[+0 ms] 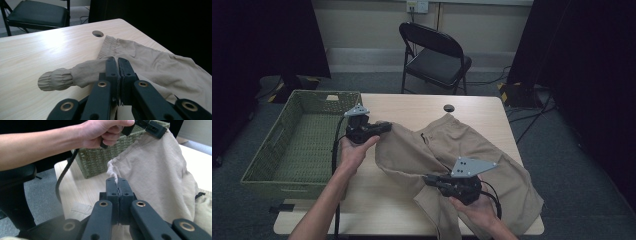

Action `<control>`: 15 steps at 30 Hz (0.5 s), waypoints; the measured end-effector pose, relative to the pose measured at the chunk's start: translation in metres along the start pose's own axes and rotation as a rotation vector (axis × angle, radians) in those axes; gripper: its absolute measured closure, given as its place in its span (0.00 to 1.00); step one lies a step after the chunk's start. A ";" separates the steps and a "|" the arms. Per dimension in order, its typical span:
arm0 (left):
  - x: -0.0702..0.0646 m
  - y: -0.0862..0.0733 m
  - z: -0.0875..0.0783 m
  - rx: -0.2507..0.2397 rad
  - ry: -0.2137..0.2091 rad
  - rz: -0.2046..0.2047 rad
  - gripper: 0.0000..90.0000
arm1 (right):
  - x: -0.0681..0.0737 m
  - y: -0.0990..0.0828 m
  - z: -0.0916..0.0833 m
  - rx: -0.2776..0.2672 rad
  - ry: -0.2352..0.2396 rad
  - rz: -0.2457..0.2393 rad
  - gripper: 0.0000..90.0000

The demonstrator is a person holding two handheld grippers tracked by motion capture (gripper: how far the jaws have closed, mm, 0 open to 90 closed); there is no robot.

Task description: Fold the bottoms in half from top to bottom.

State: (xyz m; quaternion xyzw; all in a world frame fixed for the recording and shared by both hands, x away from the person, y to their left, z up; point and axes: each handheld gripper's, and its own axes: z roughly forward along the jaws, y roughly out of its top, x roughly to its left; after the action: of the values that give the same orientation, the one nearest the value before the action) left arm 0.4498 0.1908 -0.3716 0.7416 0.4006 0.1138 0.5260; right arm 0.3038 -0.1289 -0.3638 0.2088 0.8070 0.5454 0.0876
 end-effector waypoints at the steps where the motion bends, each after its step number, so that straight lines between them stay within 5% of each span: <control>1: 0.000 0.002 -0.001 -0.002 -0.001 -0.001 0.97 | 0.000 0.002 0.001 -0.005 0.002 0.000 0.99; 15: 0.004 0.015 -0.019 -0.013 0.033 -0.004 0.97 | 0.006 0.031 0.003 -0.083 0.017 -0.036 0.99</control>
State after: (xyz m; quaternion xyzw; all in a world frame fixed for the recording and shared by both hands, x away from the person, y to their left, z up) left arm 0.4484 0.2049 -0.3513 0.7355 0.4098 0.1276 0.5242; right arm 0.3068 -0.1140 -0.3362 0.1856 0.7881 0.5785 0.0990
